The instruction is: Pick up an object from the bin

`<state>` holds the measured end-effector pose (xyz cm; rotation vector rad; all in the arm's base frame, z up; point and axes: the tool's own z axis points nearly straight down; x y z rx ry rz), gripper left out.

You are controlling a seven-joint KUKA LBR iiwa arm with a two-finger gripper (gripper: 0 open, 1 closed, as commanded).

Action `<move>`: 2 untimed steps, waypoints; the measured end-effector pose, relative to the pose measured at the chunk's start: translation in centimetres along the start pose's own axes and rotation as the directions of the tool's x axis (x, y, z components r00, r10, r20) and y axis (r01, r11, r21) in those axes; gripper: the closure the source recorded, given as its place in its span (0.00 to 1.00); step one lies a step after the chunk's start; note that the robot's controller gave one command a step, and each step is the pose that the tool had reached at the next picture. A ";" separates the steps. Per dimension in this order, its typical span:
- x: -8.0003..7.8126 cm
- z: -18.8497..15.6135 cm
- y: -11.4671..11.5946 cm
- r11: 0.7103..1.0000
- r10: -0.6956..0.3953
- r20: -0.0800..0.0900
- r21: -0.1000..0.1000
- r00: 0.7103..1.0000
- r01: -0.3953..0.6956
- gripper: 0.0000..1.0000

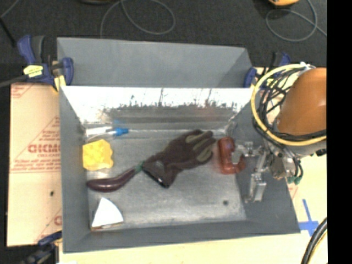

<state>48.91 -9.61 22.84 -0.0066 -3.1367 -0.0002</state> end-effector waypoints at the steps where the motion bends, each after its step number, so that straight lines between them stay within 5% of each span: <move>1: -0.2 -0.4 0.0 1.000 -0.003 0.009 0.002 1.000 0.003 0.00; 2: -2.4 3.9 0.0 0.999 0.046 0.015 0.001 0.999 -0.046 0.00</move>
Offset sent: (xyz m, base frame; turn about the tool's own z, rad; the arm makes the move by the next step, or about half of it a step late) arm 0.0544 -0.0009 -0.1226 0.1311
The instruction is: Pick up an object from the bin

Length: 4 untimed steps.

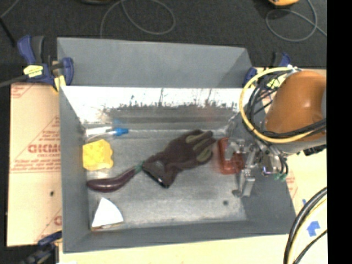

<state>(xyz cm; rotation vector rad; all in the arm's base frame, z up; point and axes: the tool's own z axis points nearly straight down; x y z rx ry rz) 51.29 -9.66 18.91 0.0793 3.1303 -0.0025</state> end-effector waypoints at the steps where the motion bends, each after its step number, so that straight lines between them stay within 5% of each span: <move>1: -1.4 5.4 0.4 0.999 0.039 -0.001 0.000 0.999 -0.039 0.00; 2: -2.4 7.6 0.5 1.000 0.019 -0.006 0.000 1.000 -0.019 0.00; 3: -4.1 7.4 0.4 0.999 0.049 0.008 0.001 0.999 -0.049 0.00; 4: -6.8 10.5 1.5 0.988 0.153 0.003 0.001 0.988 -0.153 0.00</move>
Offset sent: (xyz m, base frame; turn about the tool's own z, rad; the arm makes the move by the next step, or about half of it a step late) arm 0.0380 0.0056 -0.0561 -0.0215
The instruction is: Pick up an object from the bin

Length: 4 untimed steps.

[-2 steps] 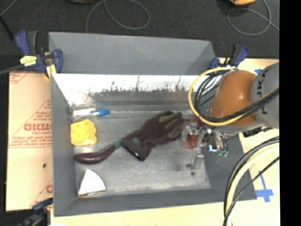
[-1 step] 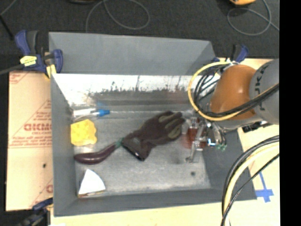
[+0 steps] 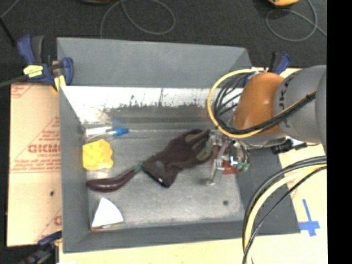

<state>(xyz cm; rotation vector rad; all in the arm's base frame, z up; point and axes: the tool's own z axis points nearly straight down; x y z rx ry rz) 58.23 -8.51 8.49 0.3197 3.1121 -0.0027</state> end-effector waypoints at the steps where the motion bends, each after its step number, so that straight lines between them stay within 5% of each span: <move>1: -1.1 1.3 1.8 0.978 0.210 0.011 -0.002 0.978 -0.210 1.00; 4: -1.9 0.7 2.3 0.972 0.235 0.014 -0.003 0.972 -0.235 1.00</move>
Offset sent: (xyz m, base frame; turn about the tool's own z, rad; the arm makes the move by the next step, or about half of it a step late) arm 0.0000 0.0000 0.0000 0.0000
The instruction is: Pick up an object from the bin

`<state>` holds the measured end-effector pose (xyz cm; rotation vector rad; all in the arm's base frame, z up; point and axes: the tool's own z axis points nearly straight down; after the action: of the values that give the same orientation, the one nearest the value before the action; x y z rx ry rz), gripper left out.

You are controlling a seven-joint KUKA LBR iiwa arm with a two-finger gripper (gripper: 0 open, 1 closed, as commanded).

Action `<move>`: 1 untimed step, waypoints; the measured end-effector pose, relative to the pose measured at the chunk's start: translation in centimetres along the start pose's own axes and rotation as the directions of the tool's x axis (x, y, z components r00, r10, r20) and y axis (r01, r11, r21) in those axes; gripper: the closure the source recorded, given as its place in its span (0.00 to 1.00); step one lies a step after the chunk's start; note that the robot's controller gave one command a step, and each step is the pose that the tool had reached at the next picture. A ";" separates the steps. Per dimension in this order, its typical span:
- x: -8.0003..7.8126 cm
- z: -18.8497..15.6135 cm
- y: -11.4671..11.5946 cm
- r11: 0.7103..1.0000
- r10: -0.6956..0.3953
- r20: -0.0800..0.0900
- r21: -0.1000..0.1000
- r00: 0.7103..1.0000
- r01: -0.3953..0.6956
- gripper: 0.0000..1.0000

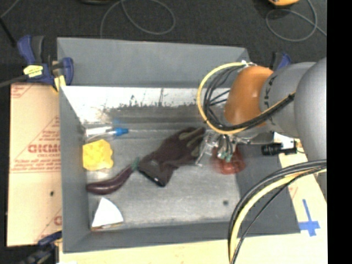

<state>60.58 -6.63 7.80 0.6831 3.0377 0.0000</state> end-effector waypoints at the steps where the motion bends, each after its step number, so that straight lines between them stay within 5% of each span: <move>1: -0.3 -0.8 1.5 1.000 0.004 0.005 0.001 1.000 -0.004 1.00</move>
Offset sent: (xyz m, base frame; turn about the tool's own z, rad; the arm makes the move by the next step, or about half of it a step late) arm 0.0000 0.0000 0.0000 0.0000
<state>61.44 -5.35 8.64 0.6882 3.0320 -0.0032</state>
